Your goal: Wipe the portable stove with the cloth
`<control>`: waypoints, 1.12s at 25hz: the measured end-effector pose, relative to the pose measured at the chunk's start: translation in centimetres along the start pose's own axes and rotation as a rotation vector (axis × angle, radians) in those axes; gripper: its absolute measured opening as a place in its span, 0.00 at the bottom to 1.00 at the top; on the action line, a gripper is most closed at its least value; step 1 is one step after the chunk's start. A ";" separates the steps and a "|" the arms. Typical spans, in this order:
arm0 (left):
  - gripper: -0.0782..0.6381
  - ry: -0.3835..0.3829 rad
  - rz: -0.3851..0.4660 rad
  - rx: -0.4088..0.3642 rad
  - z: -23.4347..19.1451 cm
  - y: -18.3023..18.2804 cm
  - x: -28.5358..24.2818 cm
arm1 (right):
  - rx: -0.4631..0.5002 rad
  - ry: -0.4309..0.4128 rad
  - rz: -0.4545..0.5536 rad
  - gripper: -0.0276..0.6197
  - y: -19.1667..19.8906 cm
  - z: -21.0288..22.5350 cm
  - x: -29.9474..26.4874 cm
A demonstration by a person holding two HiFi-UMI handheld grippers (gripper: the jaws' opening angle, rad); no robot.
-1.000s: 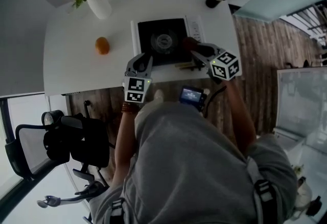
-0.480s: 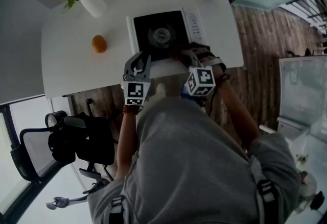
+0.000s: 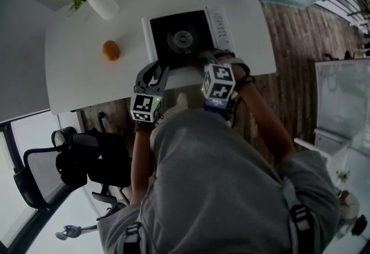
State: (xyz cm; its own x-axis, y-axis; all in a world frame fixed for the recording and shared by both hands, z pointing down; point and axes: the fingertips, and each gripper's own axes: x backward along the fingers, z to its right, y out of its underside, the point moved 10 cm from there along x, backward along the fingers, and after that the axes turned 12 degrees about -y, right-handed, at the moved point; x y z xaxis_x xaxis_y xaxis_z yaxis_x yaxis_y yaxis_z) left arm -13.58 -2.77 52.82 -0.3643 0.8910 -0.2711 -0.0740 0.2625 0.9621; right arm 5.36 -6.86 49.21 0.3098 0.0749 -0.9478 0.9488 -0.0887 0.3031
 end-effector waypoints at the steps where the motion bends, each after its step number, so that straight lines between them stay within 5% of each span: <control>1: 0.30 0.011 -0.004 -0.018 0.2 0.1 0.0 | 0.009 -0.001 -0.003 0.20 -0.2 0.1 0.0; 5: 0.32 0.039 -0.028 -0.063 0.8 0.2 0.0 | 0.042 -0.015 0.013 0.20 -1.6 -0.1 -0.5; 17: 0.33 0.045 -0.036 -0.036 0.5 0.5 -0.4 | 0.074 -0.131 -0.006 0.20 -5.3 1.0 -1.8; 25: 0.33 0.067 -0.047 -0.068 0.8 0.8 -0.1 | 0.411 -0.062 -0.089 0.21 -5.9 -0.6 -2.3; 28: 0.33 0.069 -0.035 -0.064 1.2 0.9 0.1 | 0.442 -0.059 -0.048 0.21 -5.1 -0.8 -2.2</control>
State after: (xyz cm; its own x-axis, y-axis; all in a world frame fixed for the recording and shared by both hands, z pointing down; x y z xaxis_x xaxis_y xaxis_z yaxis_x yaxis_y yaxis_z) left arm -12.56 -2.03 53.64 -0.4235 0.8532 -0.3044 -0.1468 0.2670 0.9525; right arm -0.11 -5.77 49.78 0.2496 0.0342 -0.9677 0.8410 -0.5030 0.1992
